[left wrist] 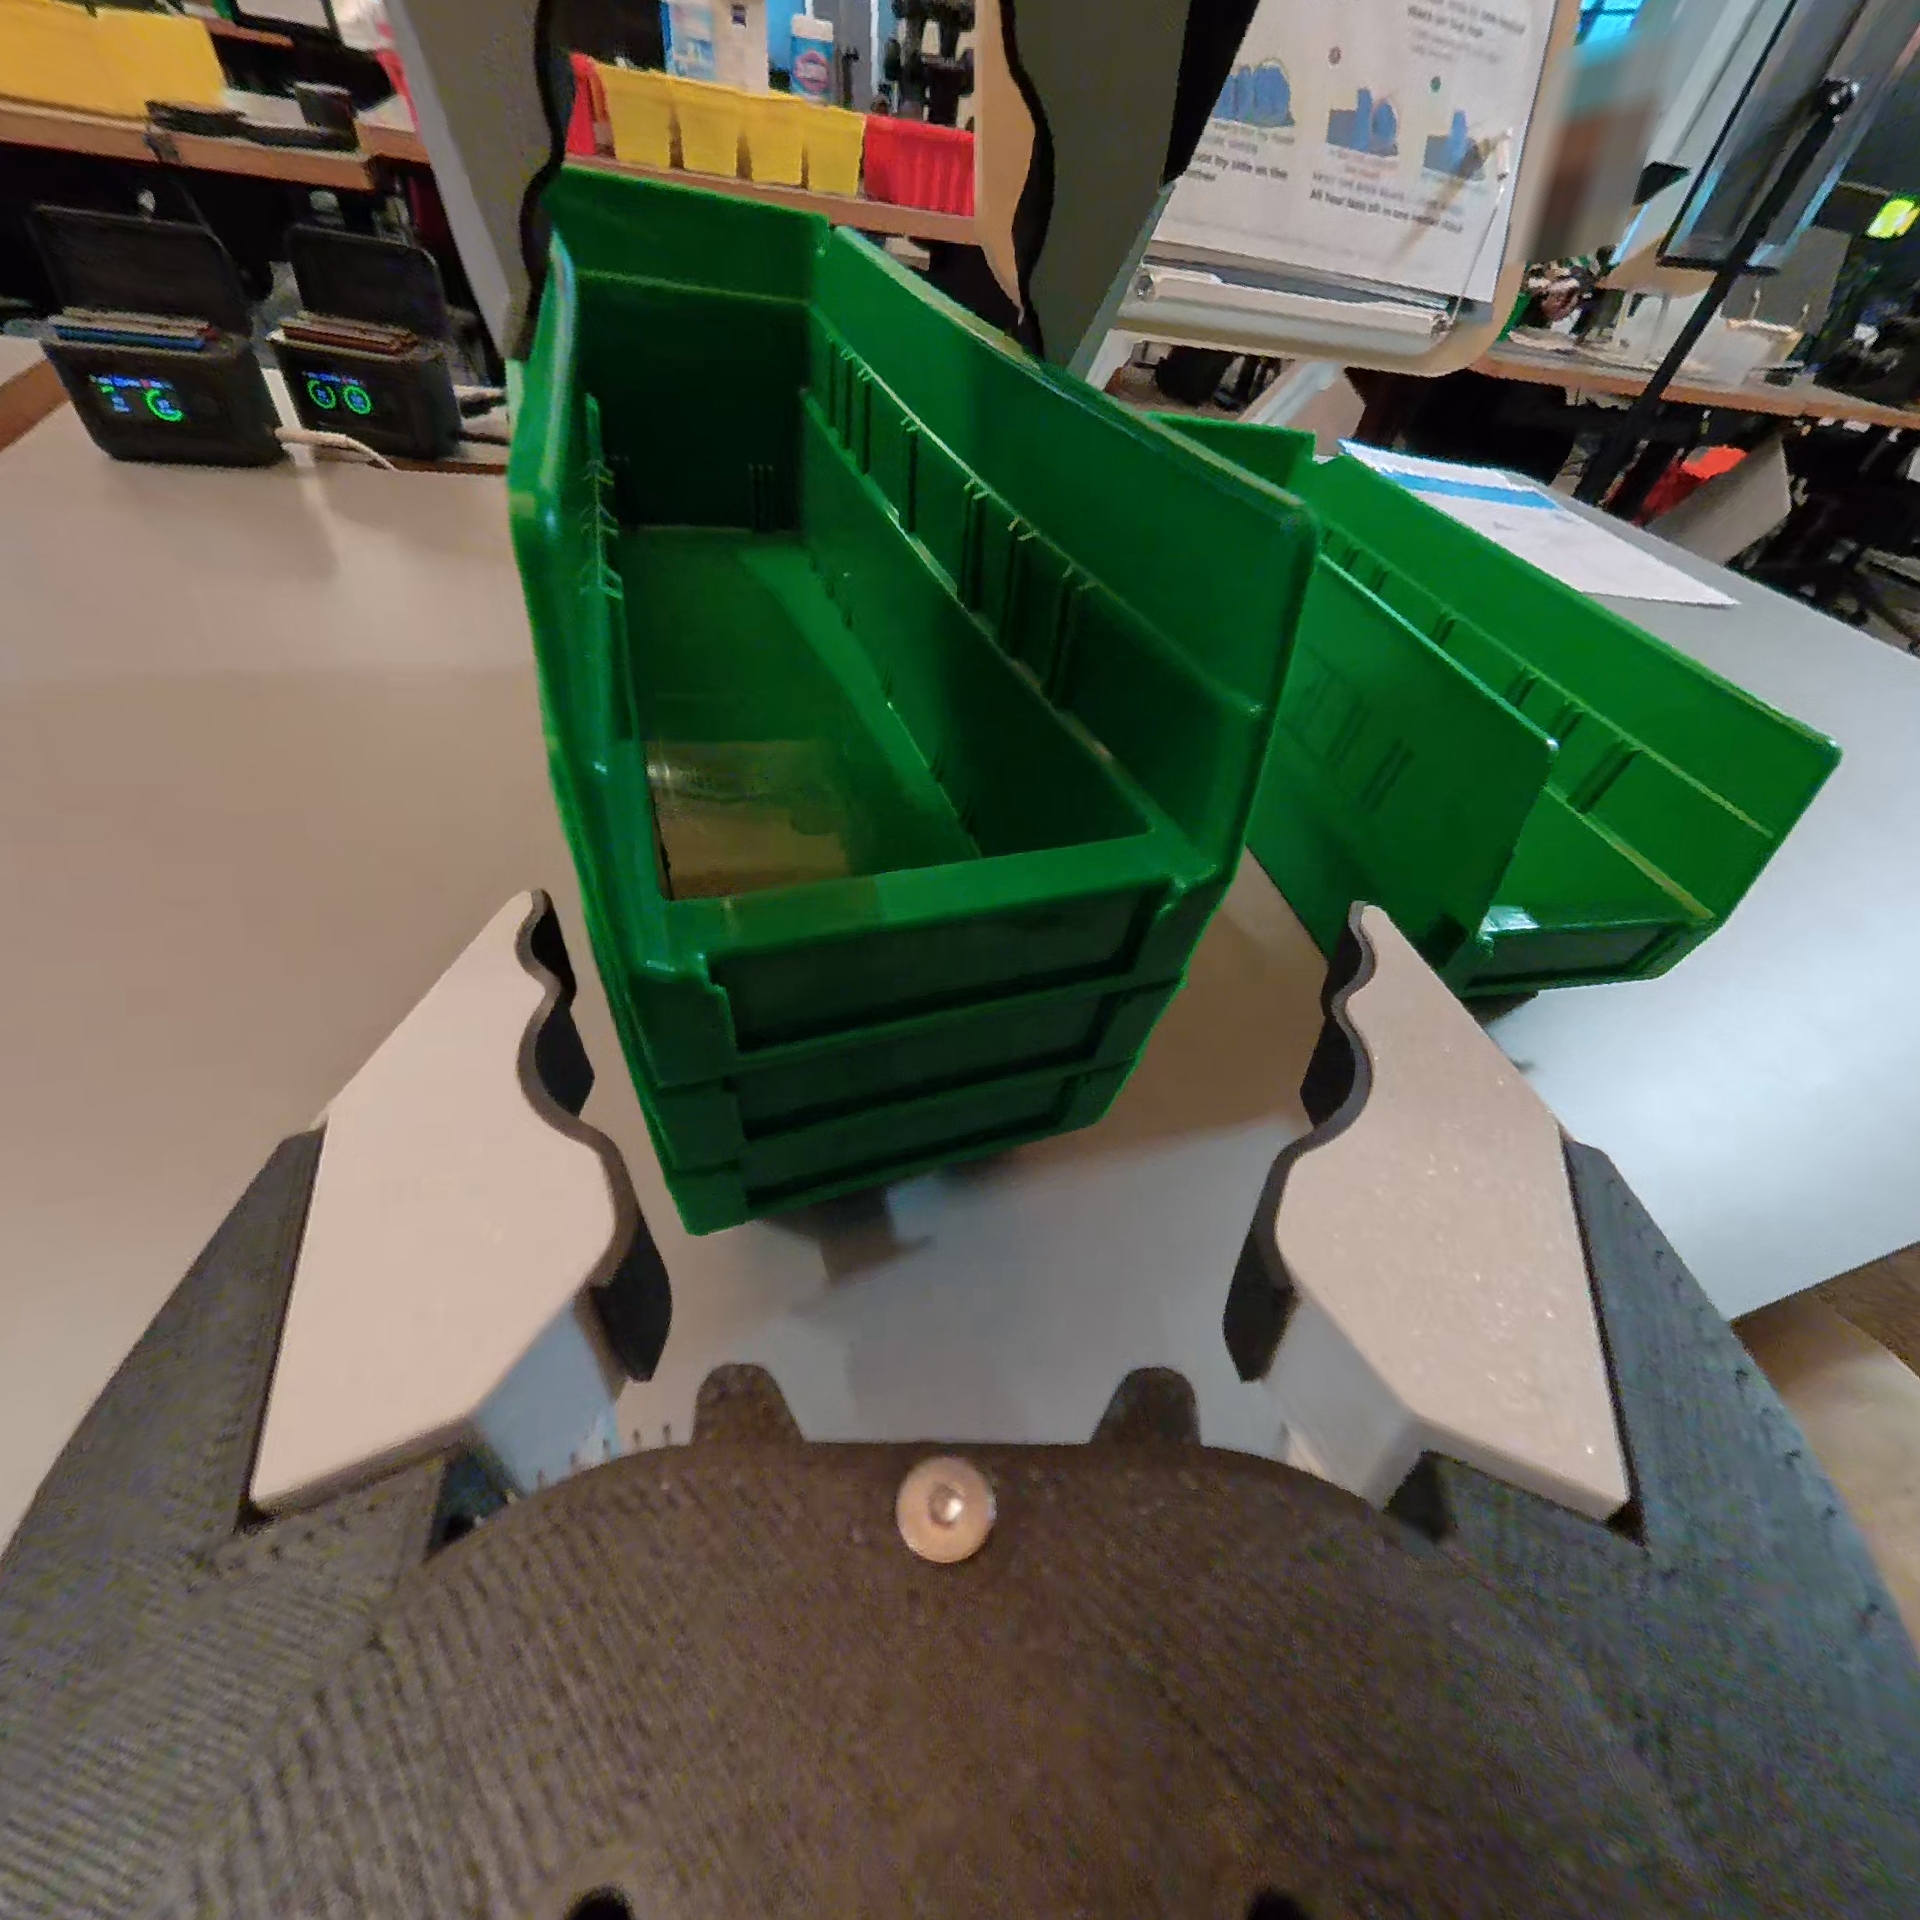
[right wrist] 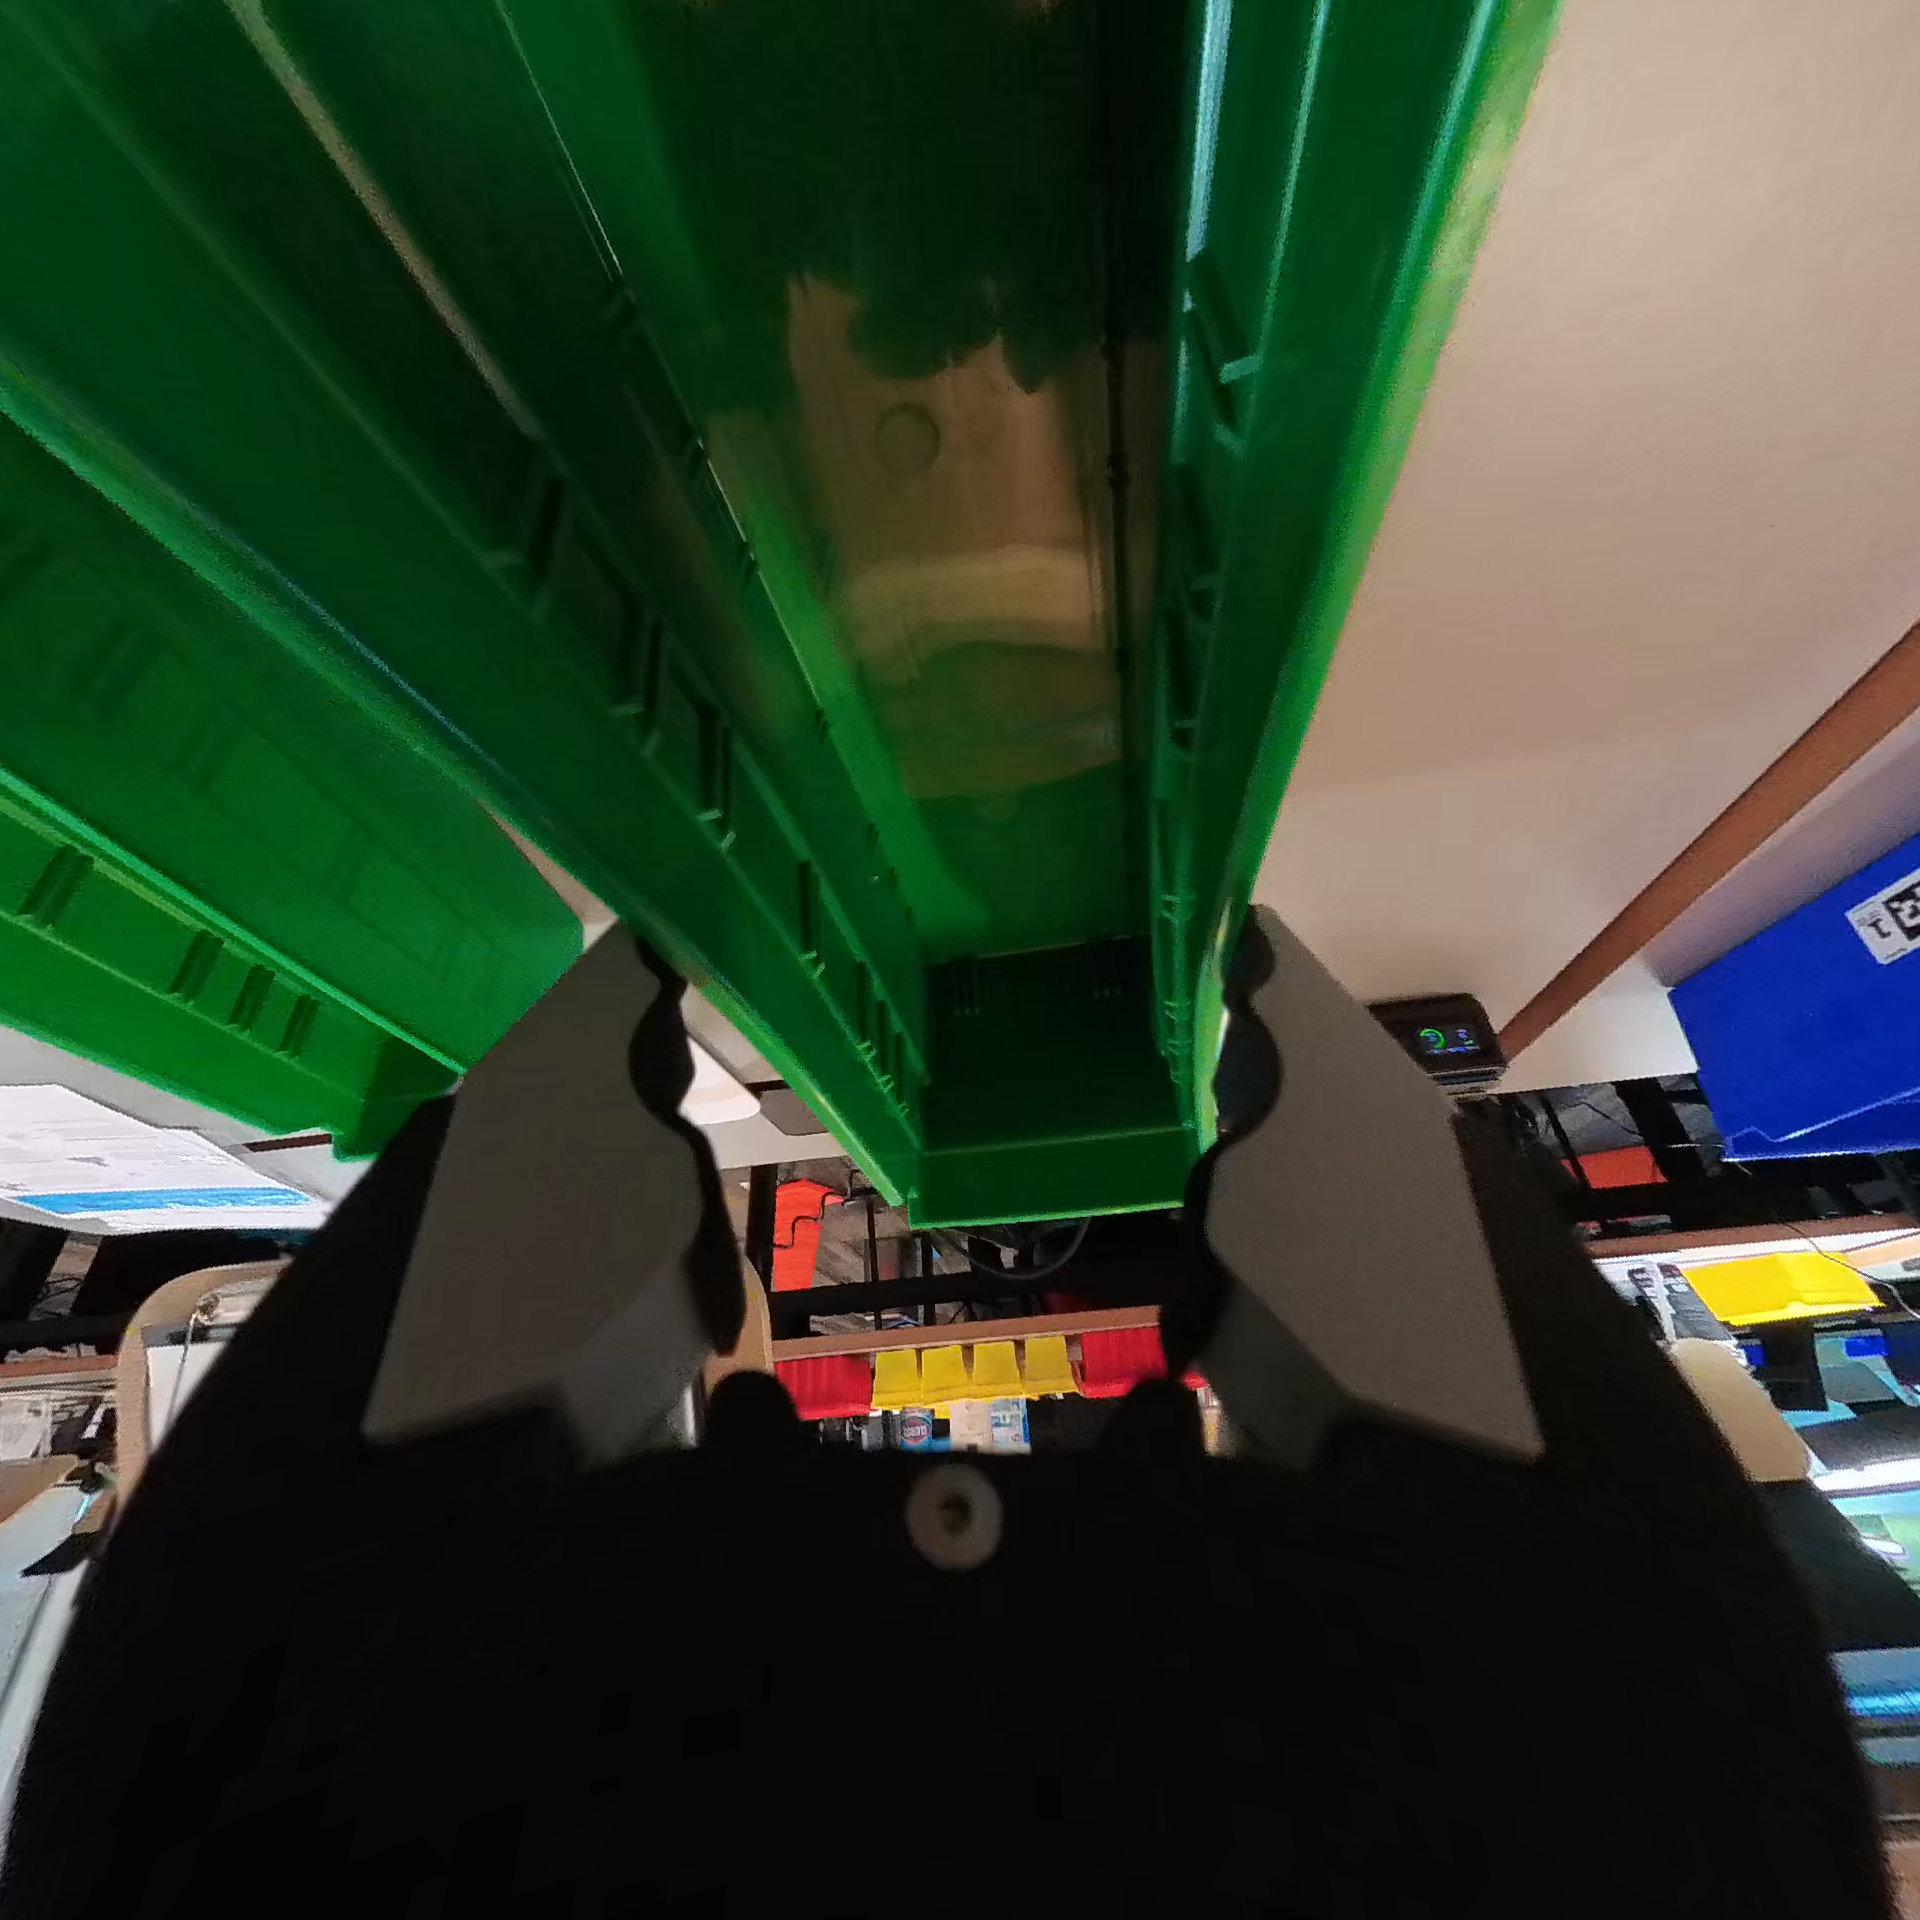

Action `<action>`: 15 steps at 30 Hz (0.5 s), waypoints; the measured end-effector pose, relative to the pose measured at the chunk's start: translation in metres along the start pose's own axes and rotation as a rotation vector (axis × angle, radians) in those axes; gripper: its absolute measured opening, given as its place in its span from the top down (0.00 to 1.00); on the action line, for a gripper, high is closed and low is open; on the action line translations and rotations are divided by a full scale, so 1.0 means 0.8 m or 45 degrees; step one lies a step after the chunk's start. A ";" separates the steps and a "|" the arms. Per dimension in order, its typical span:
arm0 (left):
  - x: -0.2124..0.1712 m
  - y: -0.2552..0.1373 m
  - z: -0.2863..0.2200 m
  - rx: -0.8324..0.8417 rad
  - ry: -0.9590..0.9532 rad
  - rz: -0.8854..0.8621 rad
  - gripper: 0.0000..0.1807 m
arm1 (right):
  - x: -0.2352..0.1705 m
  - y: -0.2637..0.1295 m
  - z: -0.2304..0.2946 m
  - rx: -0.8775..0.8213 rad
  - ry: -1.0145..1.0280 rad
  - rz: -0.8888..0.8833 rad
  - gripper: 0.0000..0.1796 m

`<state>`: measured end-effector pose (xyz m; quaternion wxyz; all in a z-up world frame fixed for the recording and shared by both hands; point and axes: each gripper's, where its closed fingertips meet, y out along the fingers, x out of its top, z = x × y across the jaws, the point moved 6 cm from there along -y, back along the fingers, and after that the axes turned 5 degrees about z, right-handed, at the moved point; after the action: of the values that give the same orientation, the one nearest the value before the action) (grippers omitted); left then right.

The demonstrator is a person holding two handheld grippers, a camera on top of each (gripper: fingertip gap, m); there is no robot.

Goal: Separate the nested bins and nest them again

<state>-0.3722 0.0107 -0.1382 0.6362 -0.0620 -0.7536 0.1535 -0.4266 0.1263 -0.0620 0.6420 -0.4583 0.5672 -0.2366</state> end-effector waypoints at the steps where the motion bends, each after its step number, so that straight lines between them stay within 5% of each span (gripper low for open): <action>1: -0.001 0.001 0.001 0.001 -0.008 0.007 0.22 | 0.000 -0.001 0.000 -0.001 -0.006 0.010 0.43; 15: -0.009 0.010 0.014 0.012 -0.074 0.053 0.21 | 0.004 -0.026 0.002 -0.015 0.082 0.000 0.46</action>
<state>-0.3828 0.0142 -0.1491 0.6108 -0.0700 -0.7696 0.1721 -0.4200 0.1146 -0.0462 0.6208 -0.4541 0.5890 -0.2479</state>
